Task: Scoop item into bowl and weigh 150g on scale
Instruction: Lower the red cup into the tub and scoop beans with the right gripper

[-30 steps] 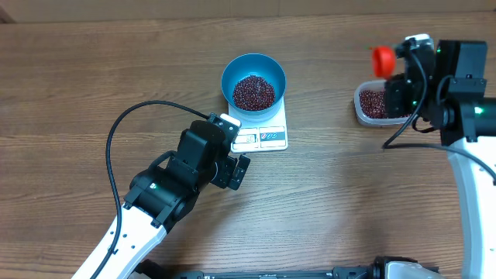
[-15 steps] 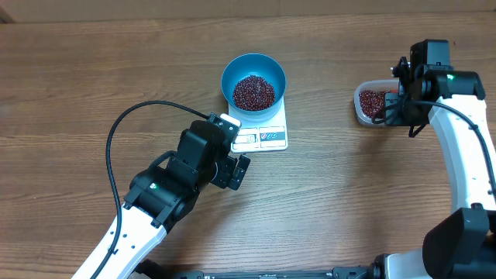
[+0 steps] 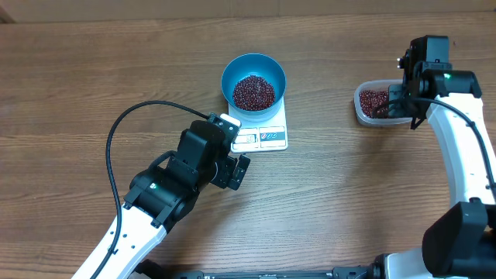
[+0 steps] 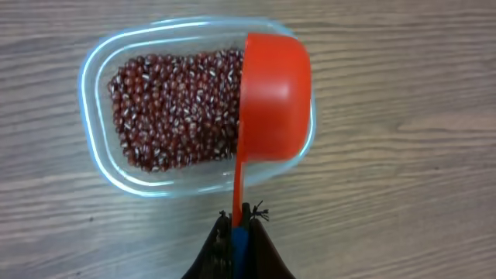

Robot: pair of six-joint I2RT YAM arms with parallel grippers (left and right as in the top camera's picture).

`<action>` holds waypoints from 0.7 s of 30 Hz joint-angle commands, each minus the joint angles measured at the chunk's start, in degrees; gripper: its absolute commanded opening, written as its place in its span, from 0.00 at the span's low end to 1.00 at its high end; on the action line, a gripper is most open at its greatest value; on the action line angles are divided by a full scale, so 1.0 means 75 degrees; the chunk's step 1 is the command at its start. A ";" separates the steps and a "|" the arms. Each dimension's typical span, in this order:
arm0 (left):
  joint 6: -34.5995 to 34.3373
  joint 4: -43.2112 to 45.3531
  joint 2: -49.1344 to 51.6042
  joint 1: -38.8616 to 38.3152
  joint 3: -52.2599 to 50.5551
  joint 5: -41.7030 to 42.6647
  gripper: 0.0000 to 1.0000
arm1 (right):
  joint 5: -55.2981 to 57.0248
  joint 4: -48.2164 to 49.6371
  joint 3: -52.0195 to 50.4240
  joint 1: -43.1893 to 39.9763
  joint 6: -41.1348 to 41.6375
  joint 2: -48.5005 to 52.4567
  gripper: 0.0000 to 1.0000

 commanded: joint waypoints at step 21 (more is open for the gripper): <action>0.0137 0.0032 0.0026 0.0032 0.0003 0.0093 1.00 | 0.0635 0.0026 -0.0166 -0.0015 -0.0052 0.0970 0.04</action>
